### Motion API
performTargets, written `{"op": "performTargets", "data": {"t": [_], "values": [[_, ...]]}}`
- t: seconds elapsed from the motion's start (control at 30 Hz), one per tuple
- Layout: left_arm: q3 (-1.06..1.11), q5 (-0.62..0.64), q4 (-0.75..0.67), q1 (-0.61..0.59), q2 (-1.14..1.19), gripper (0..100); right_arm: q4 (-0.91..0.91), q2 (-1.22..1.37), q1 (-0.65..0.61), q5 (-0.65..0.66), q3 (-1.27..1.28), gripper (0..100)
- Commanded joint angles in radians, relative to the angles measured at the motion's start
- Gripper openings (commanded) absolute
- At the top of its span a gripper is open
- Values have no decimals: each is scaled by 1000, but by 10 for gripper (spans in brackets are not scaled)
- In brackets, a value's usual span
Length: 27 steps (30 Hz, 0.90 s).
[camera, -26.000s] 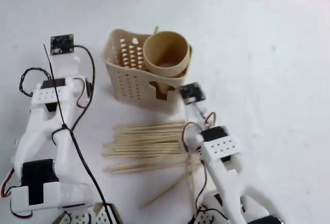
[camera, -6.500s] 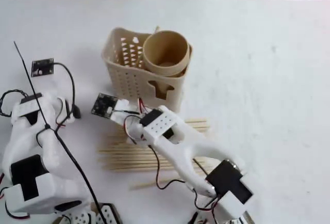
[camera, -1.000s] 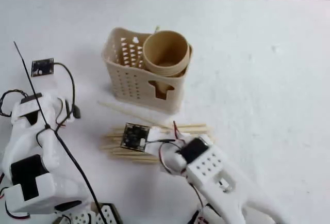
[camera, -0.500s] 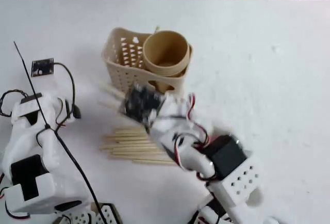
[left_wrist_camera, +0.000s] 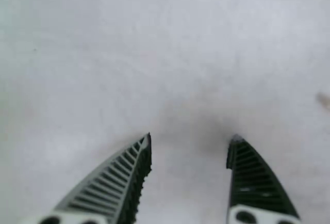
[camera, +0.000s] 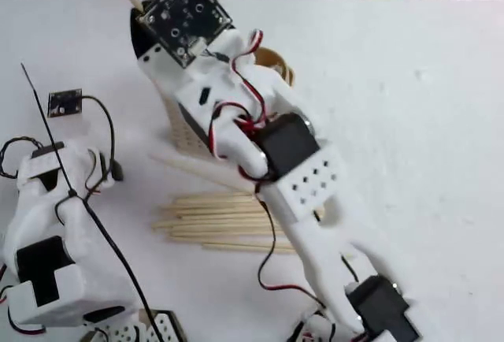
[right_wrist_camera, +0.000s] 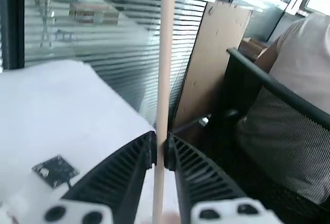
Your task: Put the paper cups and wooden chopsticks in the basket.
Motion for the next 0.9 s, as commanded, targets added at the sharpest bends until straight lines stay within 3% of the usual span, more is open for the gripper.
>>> {"op": "performTargets", "data": {"t": [0.0,0.2,0.43,0.7,0.87], "values": [[-26,3,-12,-10,1,241,-131,27,27,-14,44,16],[-26,3,-12,-10,1,241,-288,51,61,-14,293,16],[-26,3,-12,-10,1,241,-137,-22,64,-14,325,26],[-26,6,-12,-10,1,241,-47,-84,79,-14,327,242],[-26,8,-12,-10,1,241,4,-120,84,-14,325,252]]}}
